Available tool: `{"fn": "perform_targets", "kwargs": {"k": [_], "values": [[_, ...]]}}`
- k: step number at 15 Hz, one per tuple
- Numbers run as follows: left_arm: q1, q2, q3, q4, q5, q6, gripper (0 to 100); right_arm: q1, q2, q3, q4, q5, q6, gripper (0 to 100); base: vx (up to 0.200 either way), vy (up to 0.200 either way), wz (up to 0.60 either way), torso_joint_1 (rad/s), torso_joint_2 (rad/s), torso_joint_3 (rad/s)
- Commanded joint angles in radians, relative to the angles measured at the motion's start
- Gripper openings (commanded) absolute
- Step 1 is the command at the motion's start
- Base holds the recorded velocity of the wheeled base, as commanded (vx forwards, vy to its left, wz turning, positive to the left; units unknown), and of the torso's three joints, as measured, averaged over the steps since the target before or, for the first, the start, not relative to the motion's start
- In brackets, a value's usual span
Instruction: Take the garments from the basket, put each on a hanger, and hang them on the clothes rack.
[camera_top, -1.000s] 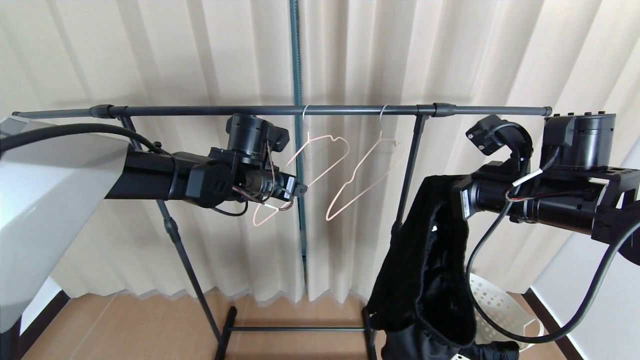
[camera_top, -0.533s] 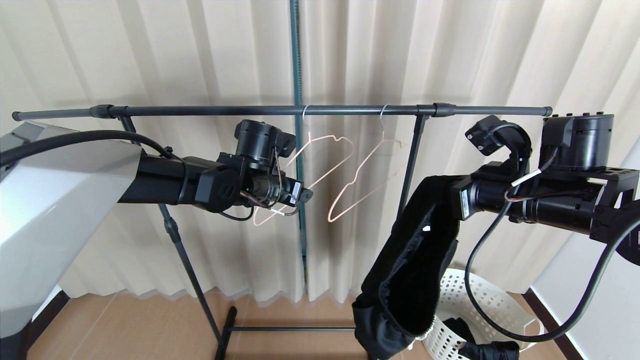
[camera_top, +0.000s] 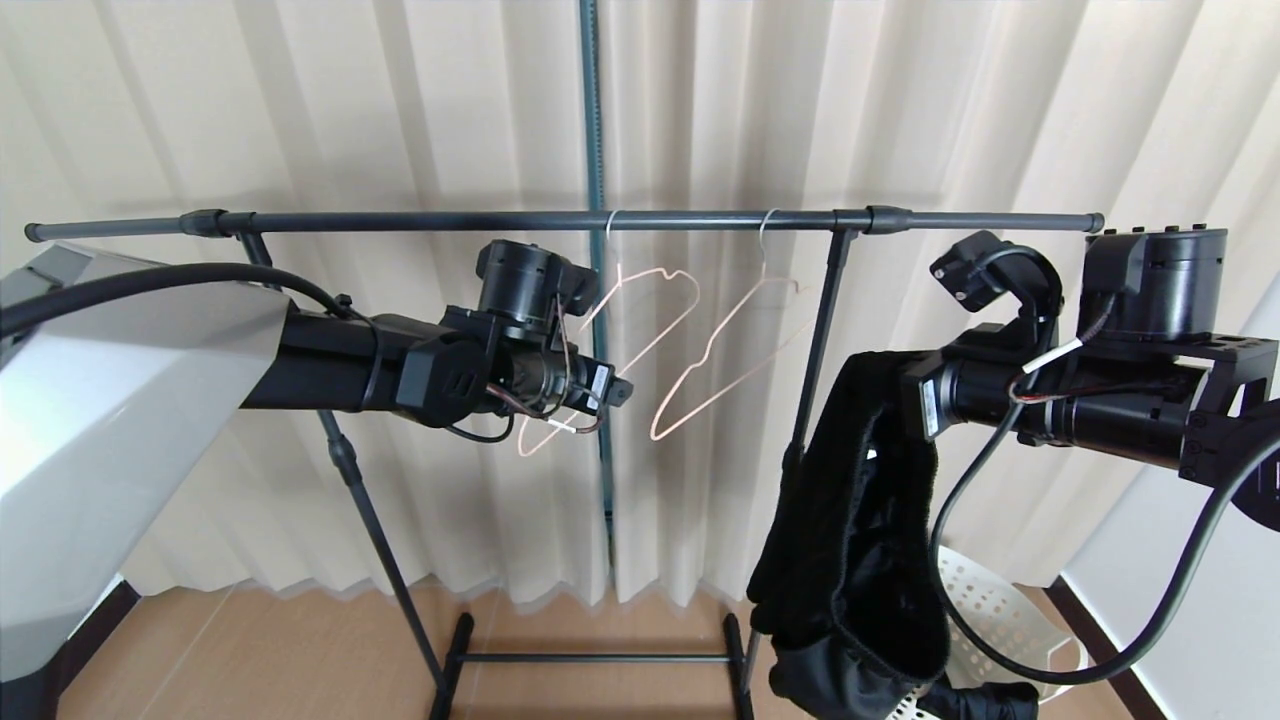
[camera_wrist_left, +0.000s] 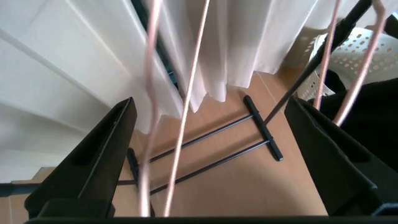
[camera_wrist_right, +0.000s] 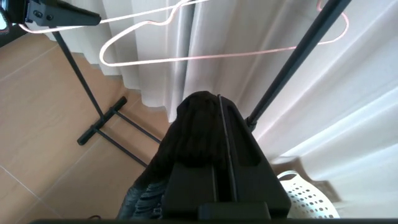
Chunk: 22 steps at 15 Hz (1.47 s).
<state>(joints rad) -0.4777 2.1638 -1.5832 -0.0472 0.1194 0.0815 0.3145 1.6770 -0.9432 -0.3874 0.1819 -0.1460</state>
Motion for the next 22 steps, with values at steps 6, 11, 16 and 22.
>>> {"fn": "perform_targets", "kwargs": {"k": [6, 11, 16, 22], "values": [[0.004, 0.085, -0.1, 0.0, 0.04, -0.052, 100, 0.0, 0.001, 0.0, -0.001, 0.001, 0.0, 0, 0.0, 0.0, 0.0, 0.0, 0.0, 0.0], [0.002, 0.129, -0.158, 0.0, 0.062, -0.06, 100, 0.0, 0.003, 0.0, -0.001, 0.001, 0.0, 0, 0.0, 0.0, 0.0, 0.0, 0.0, 0.0], [-0.004, 0.128, -0.158, 0.001, 0.062, -0.06, 0, 0.002, 0.006, 0.0, -0.001, 0.001, -0.001, 0, 0.0, 0.0, 0.0, 0.0, 0.0, 0.0], [-0.004, 0.111, -0.158, 0.0, 0.062, -0.06, 0, 0.0, 0.0, 0.001, -0.001, 0.001, 0.0, 0, 0.0, 0.0, 0.0, 0.0, 0.0, 0.0]]}}
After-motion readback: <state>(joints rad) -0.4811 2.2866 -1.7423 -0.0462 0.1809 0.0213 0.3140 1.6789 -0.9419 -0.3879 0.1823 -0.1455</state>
